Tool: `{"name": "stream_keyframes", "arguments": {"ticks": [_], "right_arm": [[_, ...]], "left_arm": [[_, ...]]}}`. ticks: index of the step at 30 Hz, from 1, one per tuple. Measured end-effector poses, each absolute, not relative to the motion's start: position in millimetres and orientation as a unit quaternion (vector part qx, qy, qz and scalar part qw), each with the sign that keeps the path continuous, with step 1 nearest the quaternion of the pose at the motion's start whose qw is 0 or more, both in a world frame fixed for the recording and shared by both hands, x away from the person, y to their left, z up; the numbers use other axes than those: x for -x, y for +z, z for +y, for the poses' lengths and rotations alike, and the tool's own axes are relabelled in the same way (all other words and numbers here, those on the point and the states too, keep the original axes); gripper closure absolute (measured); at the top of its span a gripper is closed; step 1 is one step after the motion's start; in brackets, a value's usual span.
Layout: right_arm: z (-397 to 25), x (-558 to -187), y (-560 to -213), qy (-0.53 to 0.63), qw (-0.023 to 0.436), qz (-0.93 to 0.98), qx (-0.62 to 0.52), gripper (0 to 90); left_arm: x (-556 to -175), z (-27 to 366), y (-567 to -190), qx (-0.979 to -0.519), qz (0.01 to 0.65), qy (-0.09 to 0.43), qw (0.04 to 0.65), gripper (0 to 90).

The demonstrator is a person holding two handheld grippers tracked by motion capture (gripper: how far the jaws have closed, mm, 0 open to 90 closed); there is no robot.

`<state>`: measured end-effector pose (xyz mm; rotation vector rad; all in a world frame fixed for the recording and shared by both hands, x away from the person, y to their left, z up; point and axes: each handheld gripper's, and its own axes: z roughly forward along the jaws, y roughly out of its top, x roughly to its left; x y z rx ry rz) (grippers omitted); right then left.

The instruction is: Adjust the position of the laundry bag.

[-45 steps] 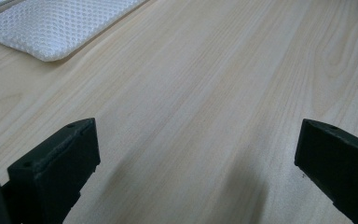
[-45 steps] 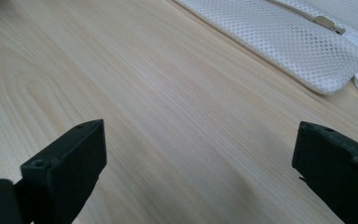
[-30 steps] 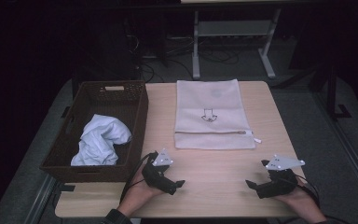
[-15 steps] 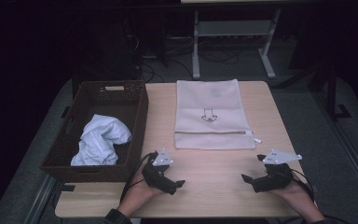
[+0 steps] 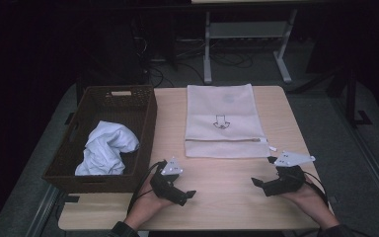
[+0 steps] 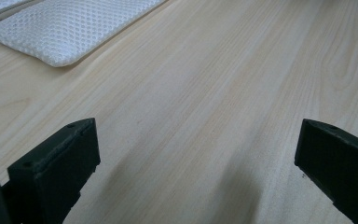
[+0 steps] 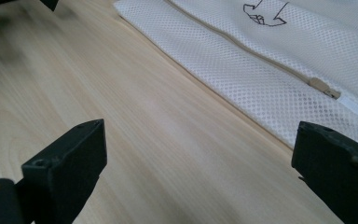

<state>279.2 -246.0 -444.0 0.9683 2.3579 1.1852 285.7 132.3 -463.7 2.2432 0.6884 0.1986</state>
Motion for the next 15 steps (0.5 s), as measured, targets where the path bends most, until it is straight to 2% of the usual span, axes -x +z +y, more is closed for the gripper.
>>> {"name": "stream_keyframes", "arguments": {"ticks": [15], "right_arm": [[-245.3, -290.1, -441.8, 0.421, 0.167, 0.821, -0.348, 2.1]], "left_arm": [[-284.3, 129.7, -463.3, -0.88, 0.264, 0.077, 0.387, 0.0]]}}
